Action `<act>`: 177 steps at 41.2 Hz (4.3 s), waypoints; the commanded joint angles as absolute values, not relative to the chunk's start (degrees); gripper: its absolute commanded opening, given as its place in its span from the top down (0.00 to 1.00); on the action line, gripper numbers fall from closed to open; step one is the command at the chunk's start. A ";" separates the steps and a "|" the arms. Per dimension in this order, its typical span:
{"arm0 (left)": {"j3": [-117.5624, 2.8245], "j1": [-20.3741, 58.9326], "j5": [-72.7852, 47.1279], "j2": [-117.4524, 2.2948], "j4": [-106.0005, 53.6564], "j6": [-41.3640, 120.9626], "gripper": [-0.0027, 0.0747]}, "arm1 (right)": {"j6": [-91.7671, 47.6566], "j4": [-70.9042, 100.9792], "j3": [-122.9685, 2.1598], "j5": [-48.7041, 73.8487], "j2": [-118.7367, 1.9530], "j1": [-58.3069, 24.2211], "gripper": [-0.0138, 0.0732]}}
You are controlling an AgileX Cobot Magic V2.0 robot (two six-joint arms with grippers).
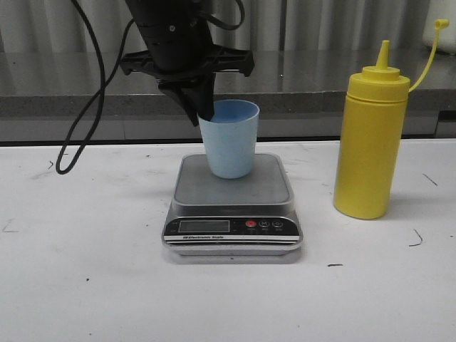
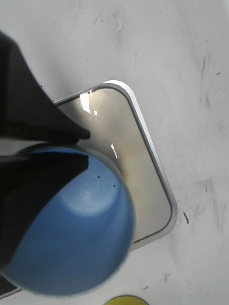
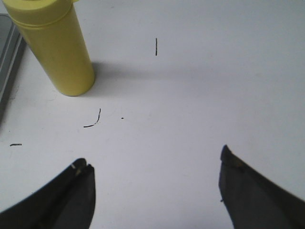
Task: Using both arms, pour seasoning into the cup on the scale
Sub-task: 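Release the cup on the scale and lift the left gripper away, then move the right gripper toward the yellow squeeze bottle, then close the right gripper around the yellow bottle's body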
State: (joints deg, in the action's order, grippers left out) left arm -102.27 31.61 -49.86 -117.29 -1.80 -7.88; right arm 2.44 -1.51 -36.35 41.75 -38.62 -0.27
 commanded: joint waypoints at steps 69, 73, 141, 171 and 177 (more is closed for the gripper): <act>-48.09 27.36 -42.25 -36.93 -2.07 -5.05 0.44 | 1.82 -1.94 -38.18 38.04 -38.91 -0.31 0.20; -47.54 27.36 -42.25 -35.35 -2.07 -5.05 0.44 | 1.82 -1.94 -38.18 38.04 -38.91 -0.31 0.20; -47.50 27.36 -42.33 -35.40 -2.07 -5.05 0.44 | -2.12 9.44 -22.40 -2.29 -53.72 -18.47 0.13; -47.50 27.36 -42.33 -35.40 -2.07 -5.05 0.44 | -2.12 9.76 -19.30 -40.46 -76.60 -18.47 0.08; -47.50 27.36 -42.33 -35.40 -2.07 -5.05 0.44 | -2.12 10.62 -19.30 -51.68 -83.56 -18.47 0.08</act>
State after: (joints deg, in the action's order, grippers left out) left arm -45.91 27.49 -46.15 -35.28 -1.59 -4.98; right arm -1.97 10.07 -17.96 -39.78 -81.32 -18.41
